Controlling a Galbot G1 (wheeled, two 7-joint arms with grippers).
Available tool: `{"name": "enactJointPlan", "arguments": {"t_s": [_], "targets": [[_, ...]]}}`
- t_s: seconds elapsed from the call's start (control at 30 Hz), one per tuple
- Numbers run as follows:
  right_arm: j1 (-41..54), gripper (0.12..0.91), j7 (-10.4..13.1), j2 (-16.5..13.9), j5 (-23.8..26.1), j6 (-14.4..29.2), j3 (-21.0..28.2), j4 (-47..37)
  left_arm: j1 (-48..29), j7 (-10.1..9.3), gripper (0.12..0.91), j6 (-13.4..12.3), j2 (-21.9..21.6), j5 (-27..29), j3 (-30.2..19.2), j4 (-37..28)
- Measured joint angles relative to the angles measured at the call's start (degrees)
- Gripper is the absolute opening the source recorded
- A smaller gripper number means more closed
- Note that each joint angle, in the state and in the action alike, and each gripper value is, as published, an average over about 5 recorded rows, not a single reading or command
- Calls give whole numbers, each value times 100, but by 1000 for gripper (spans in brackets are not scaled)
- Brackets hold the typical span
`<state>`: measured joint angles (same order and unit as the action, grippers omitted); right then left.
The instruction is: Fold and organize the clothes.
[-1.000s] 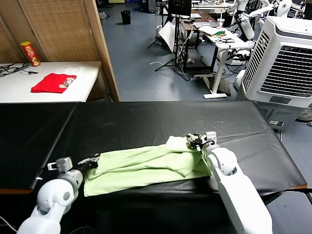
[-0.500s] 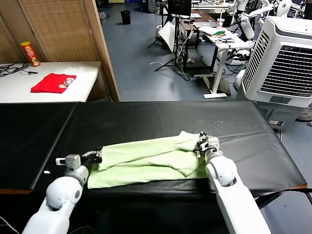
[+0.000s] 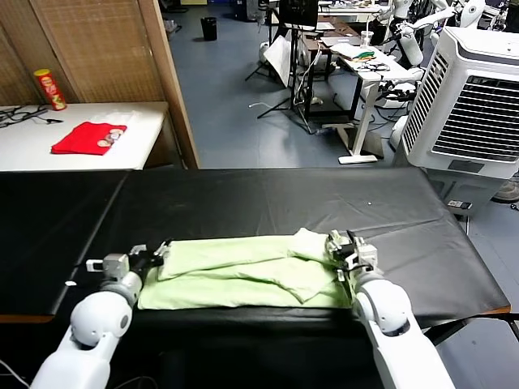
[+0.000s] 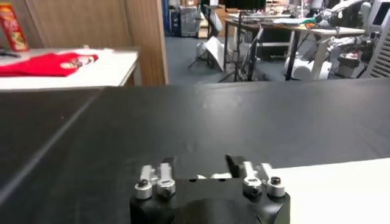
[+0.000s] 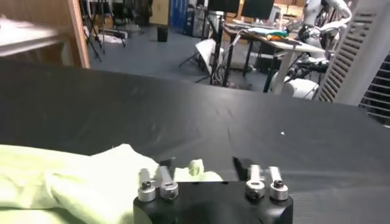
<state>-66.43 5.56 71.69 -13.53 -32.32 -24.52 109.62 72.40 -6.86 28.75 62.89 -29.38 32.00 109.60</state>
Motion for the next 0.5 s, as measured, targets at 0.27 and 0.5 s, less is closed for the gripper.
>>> {"name": "enactJointPlan", "arguments": {"t_s": [0.27,0.5], "targets": [[-320,798,-53,-61,-40,51,-161,420,702,-7,798,-113,309,-201,295,250],[-340,798,-64,-68,-43,55,-136,500,1051,18,772,-181,590,-126,326,303]]}}
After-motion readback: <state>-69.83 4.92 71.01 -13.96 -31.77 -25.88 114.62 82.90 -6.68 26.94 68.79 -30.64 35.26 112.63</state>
